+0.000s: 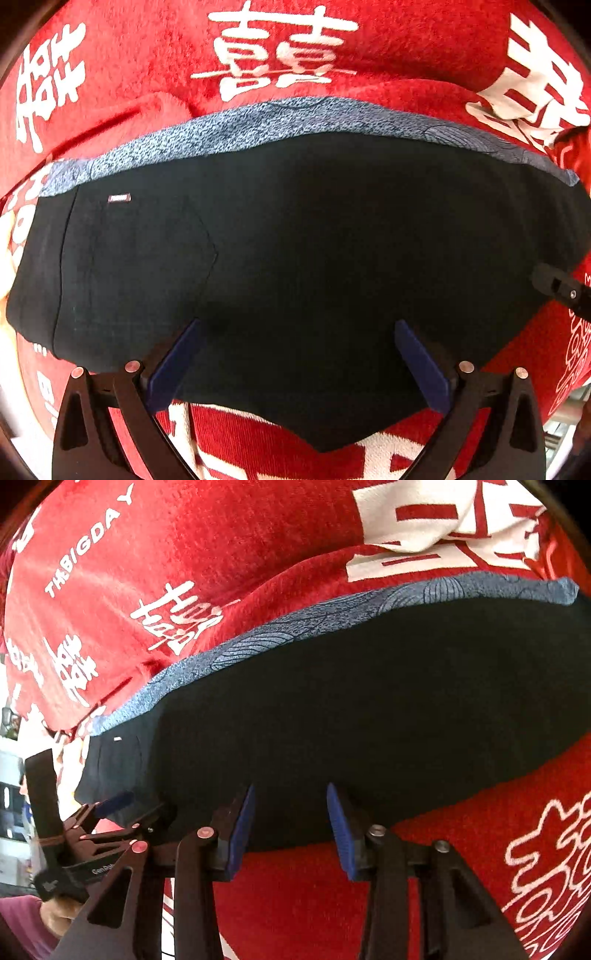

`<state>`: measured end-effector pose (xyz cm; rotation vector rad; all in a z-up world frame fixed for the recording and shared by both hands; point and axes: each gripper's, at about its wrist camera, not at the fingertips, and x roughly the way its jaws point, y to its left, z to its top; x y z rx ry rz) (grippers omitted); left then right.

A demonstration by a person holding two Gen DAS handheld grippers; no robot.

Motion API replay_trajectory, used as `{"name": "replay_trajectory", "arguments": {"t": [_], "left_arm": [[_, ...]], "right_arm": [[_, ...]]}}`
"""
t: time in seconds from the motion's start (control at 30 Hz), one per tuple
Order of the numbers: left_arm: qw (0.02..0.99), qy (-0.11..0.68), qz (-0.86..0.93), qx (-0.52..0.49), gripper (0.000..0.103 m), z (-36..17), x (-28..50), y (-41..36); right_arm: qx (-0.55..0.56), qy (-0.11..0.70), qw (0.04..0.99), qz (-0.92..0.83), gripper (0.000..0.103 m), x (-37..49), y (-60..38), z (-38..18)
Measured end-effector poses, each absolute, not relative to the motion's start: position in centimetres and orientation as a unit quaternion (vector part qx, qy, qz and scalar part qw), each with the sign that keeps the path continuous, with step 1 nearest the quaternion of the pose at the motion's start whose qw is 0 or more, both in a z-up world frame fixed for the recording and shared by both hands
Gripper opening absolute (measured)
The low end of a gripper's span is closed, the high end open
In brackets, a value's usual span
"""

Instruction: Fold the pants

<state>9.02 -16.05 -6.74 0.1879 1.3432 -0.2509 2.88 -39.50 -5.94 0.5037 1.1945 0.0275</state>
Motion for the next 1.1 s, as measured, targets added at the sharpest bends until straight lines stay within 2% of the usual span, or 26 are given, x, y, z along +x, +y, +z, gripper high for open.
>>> {"name": "replay_trajectory", "arguments": {"t": [0.3, 0.37, 0.43, 0.77, 1.1], "left_arm": [[0.755, 0.636, -0.094, 0.127, 0.103, -6.0, 9.0, -18.4], [0.751, 0.64, -0.094, 0.134, 0.103, -5.9, 8.8, -19.3], [0.751, 0.637, -0.09, 0.145, 0.103, -5.7, 8.6, -20.2], [0.74, 0.646, -0.099, 0.161, 0.103, -4.8, 8.6, -24.5], [0.743, 0.633, -0.132, 0.175, 0.103, -3.6, 8.2, -32.0]], "right_arm": [[0.307, 0.569, 0.762, 0.019, 0.045, 1.5, -41.4, -5.4], [0.326, 0.571, 0.753, 0.022, 0.046, 0.8, -42.1, -5.4], [0.324, 0.578, 0.749, 0.013, 0.056, 0.1, -42.7, -5.4], [0.361, 0.581, 0.73, -0.008, 0.058, -3.1, -46.7, -5.4], [0.388, 0.565, 0.728, -0.027, 0.059, -5.1, -51.2, -4.8]]}}
